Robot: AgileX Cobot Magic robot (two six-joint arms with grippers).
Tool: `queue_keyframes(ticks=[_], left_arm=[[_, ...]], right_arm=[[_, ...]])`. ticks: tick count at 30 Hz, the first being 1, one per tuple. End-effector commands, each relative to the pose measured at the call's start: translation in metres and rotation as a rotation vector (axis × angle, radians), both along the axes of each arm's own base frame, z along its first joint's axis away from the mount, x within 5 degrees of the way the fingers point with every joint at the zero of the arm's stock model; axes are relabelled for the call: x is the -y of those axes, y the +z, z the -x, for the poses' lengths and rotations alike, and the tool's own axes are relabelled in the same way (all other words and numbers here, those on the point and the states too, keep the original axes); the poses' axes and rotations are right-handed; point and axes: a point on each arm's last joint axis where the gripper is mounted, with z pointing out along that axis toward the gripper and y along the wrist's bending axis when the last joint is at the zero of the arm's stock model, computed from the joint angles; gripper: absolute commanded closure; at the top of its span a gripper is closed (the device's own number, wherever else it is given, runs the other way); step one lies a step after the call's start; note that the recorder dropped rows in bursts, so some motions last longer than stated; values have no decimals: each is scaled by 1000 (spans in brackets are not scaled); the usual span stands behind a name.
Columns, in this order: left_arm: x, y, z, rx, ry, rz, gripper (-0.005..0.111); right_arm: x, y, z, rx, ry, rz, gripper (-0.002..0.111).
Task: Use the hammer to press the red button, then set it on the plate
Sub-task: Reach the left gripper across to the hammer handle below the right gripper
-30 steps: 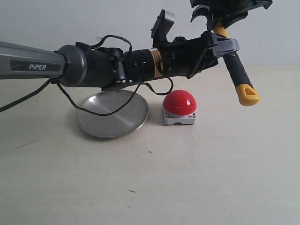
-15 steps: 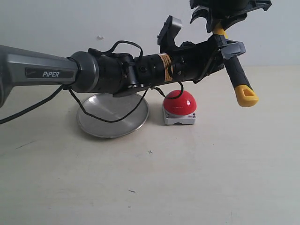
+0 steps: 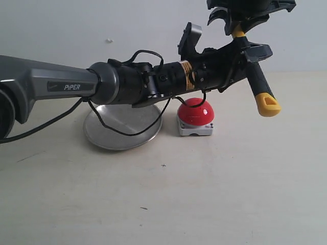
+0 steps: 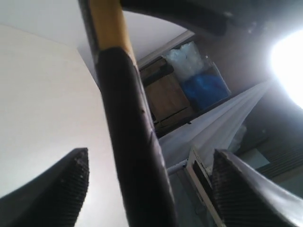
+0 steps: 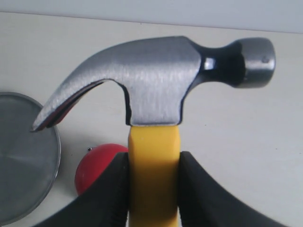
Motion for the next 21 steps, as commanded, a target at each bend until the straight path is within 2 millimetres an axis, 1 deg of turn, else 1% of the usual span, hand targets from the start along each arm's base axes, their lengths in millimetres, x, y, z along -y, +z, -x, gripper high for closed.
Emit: queue_keyframes(ticks=[1,7,9,10,11,12,13,14,16,19,21], left_arm=[[8,5,7,-17,-16,22,37],[10,6,9,-9,-25,15,37],[14,5,14,-6,-40,9,39],[15,5,14,-6,-42,4,48],[15,5,14,-9,-41,4,55],[15,5,14,-19,-41,7,69],[15,5,14,-19,-41,7,76],[14,5,14,-19,-40,7,85],[14,5,14,1,-42,-2,106],[14,4,13,37,-37,-19,107],[14,4,13,43,-38,-22,107]], right_arm=[[1,9,1,40,-2,-4,108],[1,8,2,29,-1,-3,108],[1,8,2,28,-1,-2,108],[1,8,3,25,0,-1,108],[1,8,2,26,2,0,108],[1,8,3,24,2,0,108],[1,8,3,24,2,0,108],[1,8,3,24,2,0,108],[1,8,3,22,2,0,108],[1,7,4,8,1,0,108],[1,7,5,-1,1,1,101]])
